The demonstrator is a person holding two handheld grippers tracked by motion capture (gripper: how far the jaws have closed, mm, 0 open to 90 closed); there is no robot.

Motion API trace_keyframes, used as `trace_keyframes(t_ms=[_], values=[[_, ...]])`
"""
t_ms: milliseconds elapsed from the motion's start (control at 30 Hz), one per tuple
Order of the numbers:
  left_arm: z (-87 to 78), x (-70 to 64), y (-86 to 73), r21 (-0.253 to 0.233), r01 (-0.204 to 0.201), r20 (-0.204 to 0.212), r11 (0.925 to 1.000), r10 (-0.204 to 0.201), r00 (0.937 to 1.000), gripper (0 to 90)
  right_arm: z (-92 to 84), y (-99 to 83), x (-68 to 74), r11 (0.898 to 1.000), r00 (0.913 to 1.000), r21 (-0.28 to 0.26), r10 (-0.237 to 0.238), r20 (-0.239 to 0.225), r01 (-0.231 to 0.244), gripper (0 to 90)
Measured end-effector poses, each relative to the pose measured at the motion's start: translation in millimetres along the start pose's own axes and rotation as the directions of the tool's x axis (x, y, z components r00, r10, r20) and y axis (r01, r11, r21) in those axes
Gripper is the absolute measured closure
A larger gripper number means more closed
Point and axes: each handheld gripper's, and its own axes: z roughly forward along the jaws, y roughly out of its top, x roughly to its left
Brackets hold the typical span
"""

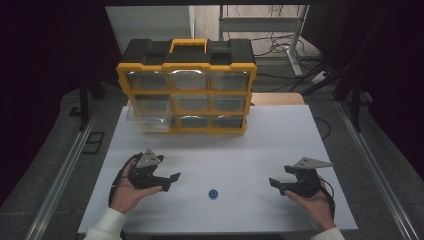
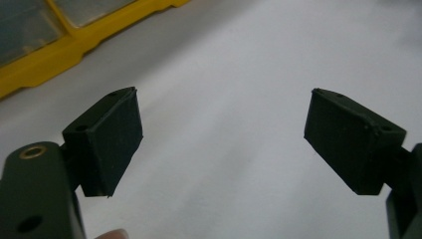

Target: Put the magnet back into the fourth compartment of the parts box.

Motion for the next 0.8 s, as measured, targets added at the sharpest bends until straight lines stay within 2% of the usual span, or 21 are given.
trace_keyframes(t_ms=[367,567,733,800], values=[[11.9,-12.1,4.6,0.027,-0.019,0.063,0.9994,0.017,0.9978,16.0,-1.4,-0.5,-0.4,1.000,1.0000,-0.008,0.004,0.006,-0.004,18.1],[16.6,-20.2,9.2,0.043,-0.046,0.081,0.9980,0.043,0.9958,15.9,-3.5,-2.0,-2.2,1.000,0.9998,-0.011,0.015,0.010,-0.015,18.2],[18.6,-23.0,10.5,0.052,-0.051,0.105,0.9974,0.045,0.9934,15.7,-2.3,-2.1,-1.9,1.000,0.9999,-0.006,0.011,0.011,-0.011,18.2],[19.9,-23.4,11.0,0.052,-0.056,0.096,0.9971,0.051,0.9940,15.5,-2.3,-2.0,-1.9,1.000,0.9999,-0.006,0.013,0.010,-0.013,18.2]])
